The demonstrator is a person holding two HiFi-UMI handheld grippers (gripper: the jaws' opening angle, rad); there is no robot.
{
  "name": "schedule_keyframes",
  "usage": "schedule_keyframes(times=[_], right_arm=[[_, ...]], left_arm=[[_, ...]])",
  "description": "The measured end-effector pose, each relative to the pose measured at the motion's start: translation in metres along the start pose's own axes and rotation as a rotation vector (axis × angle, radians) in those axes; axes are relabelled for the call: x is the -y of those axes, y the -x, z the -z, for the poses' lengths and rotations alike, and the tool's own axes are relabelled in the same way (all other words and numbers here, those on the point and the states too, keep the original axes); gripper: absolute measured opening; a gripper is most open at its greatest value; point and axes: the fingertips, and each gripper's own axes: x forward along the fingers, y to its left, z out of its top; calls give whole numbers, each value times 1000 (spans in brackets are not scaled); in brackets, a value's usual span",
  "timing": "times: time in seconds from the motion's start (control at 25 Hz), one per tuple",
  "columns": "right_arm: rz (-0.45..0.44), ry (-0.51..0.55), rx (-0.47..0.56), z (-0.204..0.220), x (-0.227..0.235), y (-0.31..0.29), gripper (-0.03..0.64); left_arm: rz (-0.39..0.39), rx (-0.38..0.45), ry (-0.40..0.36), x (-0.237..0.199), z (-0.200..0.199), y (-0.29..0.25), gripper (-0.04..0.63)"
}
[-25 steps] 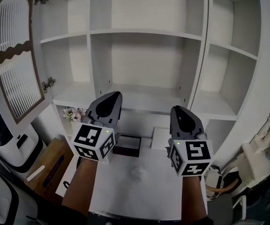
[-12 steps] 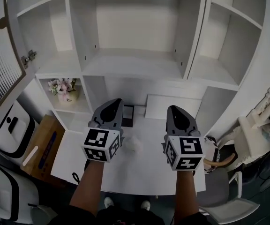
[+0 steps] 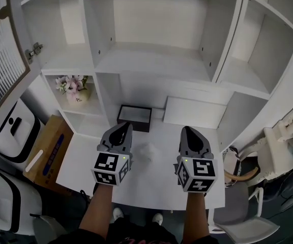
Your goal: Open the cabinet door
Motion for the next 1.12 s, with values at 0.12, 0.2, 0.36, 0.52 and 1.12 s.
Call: schedule_keyframes(times=[0.12, 0.2, 0.36, 0.52, 1.12], right_arm=[[-12, 12, 8, -5, -7, -2, 21], [-17, 14, 3, -4, -10, -3, 21], [-32, 0, 1, -5, -16, -3, 20], [-12, 24, 5, -8, -14, -2, 20], [-37, 15, 7, -7, -24, -5, 20]], left_arm=[[-10, 1, -3, -6, -3, 2, 8], [-12, 0, -2, -7, -3, 4, 8], [-14, -8, 1, -9, -6, 7, 8], [-25, 3, 11, -14, -13, 9, 8], [-54, -10, 24, -24, -7, 16, 8]])
